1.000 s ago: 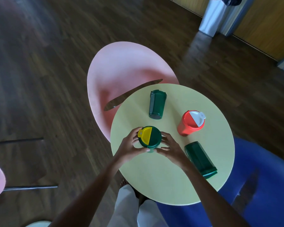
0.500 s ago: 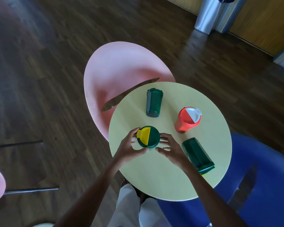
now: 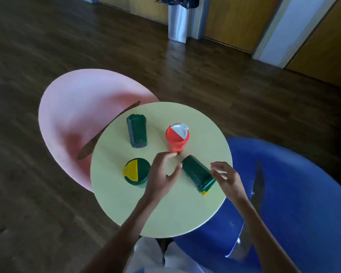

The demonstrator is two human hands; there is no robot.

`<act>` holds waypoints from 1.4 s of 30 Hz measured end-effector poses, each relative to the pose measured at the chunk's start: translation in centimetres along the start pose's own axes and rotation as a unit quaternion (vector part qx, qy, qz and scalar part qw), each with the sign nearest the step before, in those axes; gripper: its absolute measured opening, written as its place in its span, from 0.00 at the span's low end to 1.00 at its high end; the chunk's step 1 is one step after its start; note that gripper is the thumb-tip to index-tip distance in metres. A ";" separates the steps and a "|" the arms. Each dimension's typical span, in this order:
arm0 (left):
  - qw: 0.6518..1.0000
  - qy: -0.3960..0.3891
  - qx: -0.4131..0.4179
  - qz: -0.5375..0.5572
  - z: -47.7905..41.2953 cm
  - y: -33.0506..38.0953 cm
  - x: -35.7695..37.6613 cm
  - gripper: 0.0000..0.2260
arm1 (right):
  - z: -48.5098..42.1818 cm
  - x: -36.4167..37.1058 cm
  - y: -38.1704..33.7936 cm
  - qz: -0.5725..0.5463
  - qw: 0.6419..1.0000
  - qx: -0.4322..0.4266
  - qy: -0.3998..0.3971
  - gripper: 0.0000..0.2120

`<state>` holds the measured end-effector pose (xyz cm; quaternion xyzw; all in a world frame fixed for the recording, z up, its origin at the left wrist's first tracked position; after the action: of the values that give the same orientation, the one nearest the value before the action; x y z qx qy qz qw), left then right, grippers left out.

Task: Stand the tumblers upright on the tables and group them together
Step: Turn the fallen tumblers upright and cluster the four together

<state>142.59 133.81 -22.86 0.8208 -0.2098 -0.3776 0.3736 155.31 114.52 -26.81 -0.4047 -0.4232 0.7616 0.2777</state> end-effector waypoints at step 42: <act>0.940 -0.046 -0.239 0.238 2.4 0.7 4.9 0.20 | 0.7 -0.7 -0.3 -0.019 0.998 0.053 -0.025 0.16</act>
<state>143.75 129.16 -25.69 0.6150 -0.3199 -0.3541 0.6277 155.12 113.86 -26.11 -0.3618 -0.3966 0.7876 0.3025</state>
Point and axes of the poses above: each hand's wrist, its own z-axis away from the middle knuckle, its own x-axis out of the palm, y = z × x, the point moved 5 cm from there along -z, towards the middle knuckle, and after that the axes turned 10 degrees about x, right-handed, at the moved point
